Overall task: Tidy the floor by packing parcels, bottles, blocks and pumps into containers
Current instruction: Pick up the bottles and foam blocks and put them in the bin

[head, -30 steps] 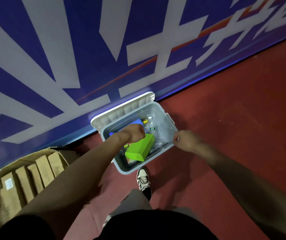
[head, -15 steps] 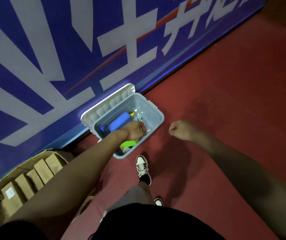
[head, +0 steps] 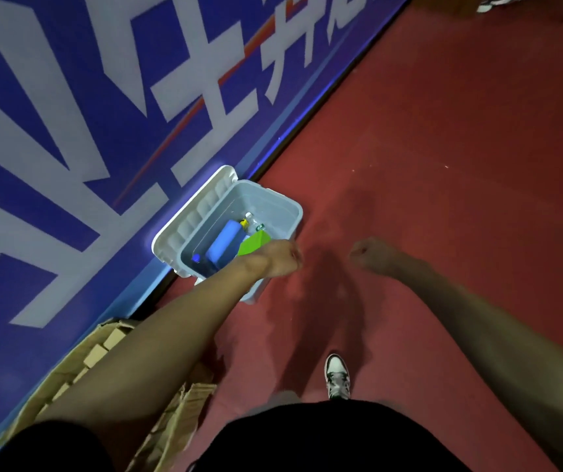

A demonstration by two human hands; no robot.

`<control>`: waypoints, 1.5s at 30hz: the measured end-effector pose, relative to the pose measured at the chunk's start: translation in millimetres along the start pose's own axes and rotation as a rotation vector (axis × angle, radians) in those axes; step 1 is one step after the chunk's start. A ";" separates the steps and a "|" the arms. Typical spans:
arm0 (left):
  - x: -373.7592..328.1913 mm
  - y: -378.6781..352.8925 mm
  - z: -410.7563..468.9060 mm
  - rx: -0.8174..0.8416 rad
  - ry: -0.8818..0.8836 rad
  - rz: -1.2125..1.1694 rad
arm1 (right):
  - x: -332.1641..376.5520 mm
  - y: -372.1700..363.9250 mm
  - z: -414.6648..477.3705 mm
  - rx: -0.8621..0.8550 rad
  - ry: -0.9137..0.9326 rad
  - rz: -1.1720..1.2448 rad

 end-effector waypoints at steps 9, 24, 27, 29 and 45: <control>27.3 -49.0 -65.4 0.110 -0.129 0.056 | -10.7 -87.3 -96.7 -0.106 -0.204 0.118; -94.2 -193.7 -146.6 0.430 -0.571 0.258 | -116.7 -179.5 -290.9 -0.204 -0.623 0.380; -120.8 -232.2 -174.9 0.513 -0.644 0.308 | -140.0 -198.2 -334.1 -0.238 -0.695 0.453; -134.1 -257.5 -193.0 0.553 -0.660 0.319 | -153.4 -212.9 -365.0 -0.264 -0.729 0.490; -213.3 -511.6 -430.4 0.787 -0.864 0.522 | -234.2 -427.1 -678.4 -0.428 -1.051 0.780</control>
Point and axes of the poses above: each hand's wrist, its own z-axis towards the middle knuckle, its own y-axis out of the back of the hand, x = y × z, the point moved 10 cm from there along z, towards the middle knuckle, and after that the axes turned 9 degrees about -y, right-handed, at the moved point
